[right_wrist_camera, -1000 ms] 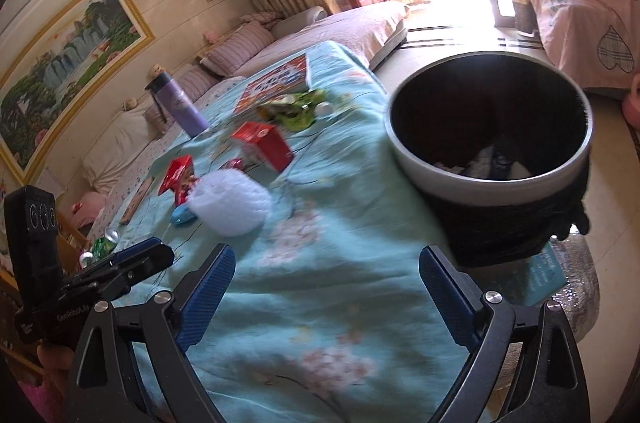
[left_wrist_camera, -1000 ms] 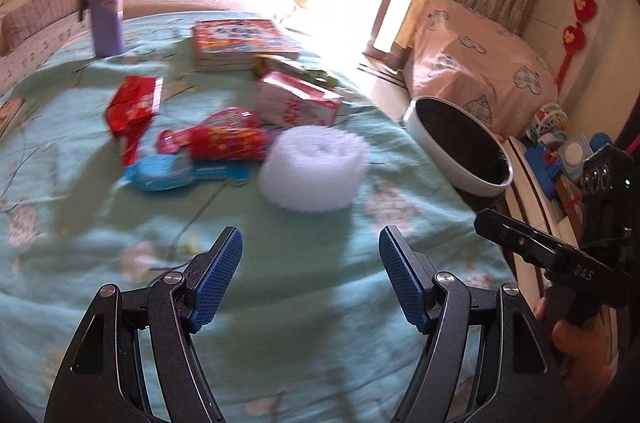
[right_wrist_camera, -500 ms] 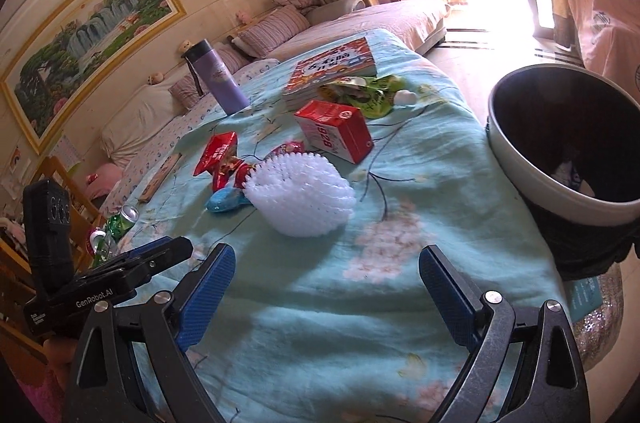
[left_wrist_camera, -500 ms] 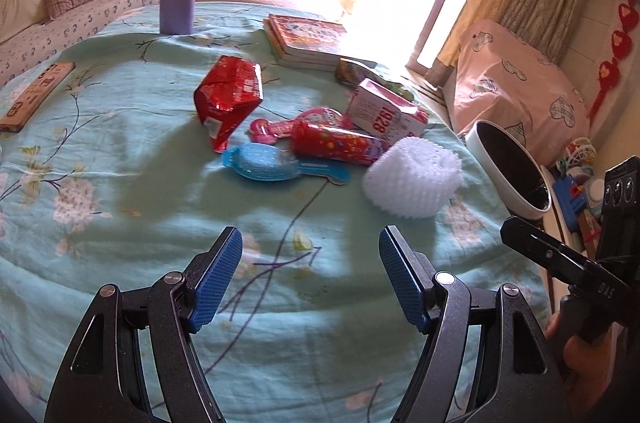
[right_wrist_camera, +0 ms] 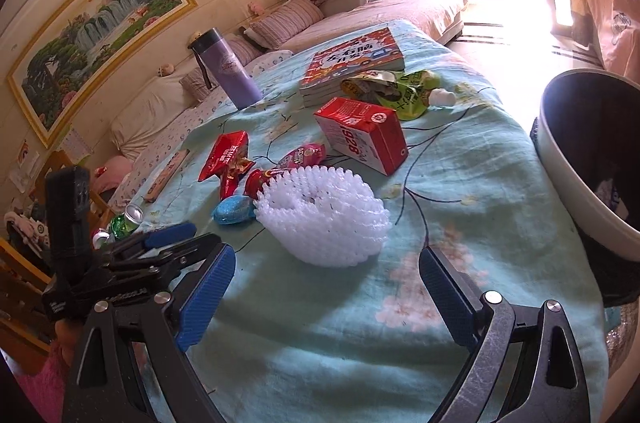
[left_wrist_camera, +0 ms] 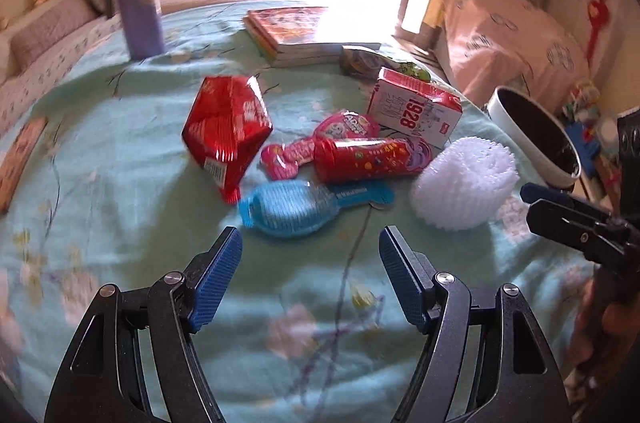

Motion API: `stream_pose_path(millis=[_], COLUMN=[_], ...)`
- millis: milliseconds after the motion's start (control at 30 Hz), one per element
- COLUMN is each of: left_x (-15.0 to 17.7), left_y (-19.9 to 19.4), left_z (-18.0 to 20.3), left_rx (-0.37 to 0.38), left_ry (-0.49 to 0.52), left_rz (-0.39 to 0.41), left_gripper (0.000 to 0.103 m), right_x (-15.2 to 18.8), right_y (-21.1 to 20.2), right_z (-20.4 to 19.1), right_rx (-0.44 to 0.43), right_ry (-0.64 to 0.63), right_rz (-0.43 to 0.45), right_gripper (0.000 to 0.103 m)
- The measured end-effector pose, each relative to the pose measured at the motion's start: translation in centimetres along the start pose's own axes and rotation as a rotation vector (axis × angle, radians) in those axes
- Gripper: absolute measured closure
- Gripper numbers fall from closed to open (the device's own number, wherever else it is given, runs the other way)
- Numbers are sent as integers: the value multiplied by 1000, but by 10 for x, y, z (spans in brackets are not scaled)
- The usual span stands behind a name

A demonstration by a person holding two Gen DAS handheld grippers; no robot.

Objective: Collect trash
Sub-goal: 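Grasp the blue bottle with the left tool while the right tool grasps the white mesh scrubber, then carry the blue bottle and white scrubber toward the bin with both tools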

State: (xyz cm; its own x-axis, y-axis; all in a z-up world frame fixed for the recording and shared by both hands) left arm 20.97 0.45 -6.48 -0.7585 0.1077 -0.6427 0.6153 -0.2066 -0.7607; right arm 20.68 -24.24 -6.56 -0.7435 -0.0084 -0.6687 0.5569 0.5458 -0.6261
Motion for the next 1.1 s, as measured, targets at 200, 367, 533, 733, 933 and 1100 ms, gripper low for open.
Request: stream_pose_path(millis=[200,367,533,733,933,1100], left_x=[-14,-8,1,18,30,31], left_y=[22,36,26,11,-1,-2], left_z=[-1,9,19,31,50,79], left_rx=[-15,-17,24,41,157,208], left_ry=[164,235,229,151,22,3], left_rz=[-31,-69,-88,-90,-103,-107], left_gripper=[30,31,82,88,88,88], right_x=[-7,-9,-5,4,13,14], right_y=[15,24,18,-2,-30,-57], right_z=[4,9,8,15,32,44], right_rx=[-9,-21,-1,20,52,79], right_ry=[8,32,17,26,55,70], right_rz=[-22,-30,-28,-8,28,74], right_gripper=[9,30,74,77,78,78])
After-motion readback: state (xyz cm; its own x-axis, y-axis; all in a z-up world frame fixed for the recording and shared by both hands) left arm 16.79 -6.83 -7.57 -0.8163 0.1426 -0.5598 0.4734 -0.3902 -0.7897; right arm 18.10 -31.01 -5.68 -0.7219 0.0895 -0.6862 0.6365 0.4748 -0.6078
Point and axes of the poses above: each gripper's, at about its wrist camera, not at the fingertips, and y roughly the way its jaws point, z to its right, x to its underside, the point moved 2 cm from there along y, roughly the way its jaws point, and after that the axes turned 1 degree about -z, right-handed, at the moved point
